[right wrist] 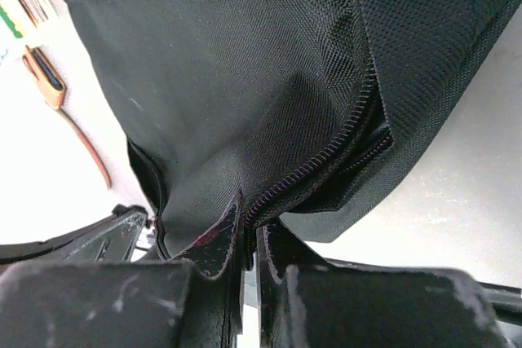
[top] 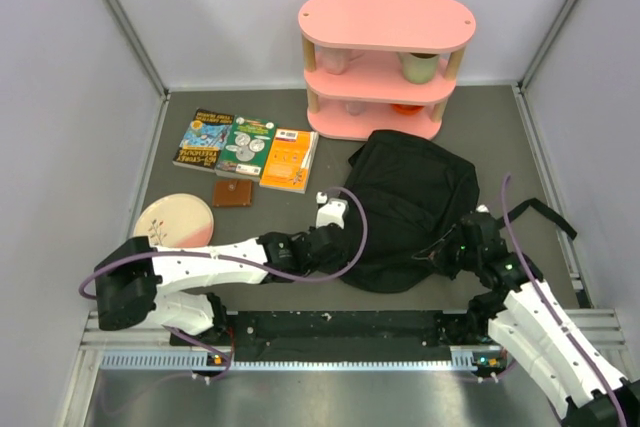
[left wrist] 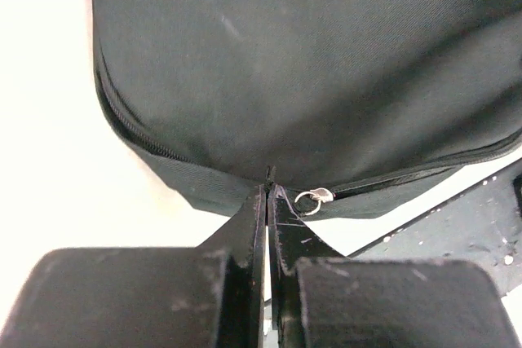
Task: Pack the student bag
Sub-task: Unzip the student bag at the center of the board.
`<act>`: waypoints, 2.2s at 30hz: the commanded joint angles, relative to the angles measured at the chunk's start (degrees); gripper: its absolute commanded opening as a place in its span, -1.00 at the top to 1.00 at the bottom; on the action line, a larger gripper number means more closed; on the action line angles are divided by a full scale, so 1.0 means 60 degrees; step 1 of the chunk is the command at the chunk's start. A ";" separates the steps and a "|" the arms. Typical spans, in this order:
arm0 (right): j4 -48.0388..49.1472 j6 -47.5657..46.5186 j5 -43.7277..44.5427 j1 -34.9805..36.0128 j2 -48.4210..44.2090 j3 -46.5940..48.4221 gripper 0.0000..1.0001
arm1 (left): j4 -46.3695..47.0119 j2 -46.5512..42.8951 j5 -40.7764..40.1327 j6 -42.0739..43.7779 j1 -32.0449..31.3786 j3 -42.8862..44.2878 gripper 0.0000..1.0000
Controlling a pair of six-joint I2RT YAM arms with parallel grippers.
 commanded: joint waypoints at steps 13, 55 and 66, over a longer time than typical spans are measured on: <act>-0.0860 -0.4749 0.0992 -0.0088 0.2793 0.2242 1.00 | 0.0299 -0.0096 0.1410 0.1756 -0.0248 0.0302 1.00; -0.2706 -0.1470 -0.1613 -0.1200 -0.1554 0.1763 -0.98 | 0.2116 0.2204 0.1427 0.0936 -0.0396 0.1459 1.00; -0.2209 -0.0269 -0.1779 -0.0615 -0.2009 0.0370 -0.98 | 0.2102 0.2175 0.1369 0.0921 -0.0381 0.1547 1.00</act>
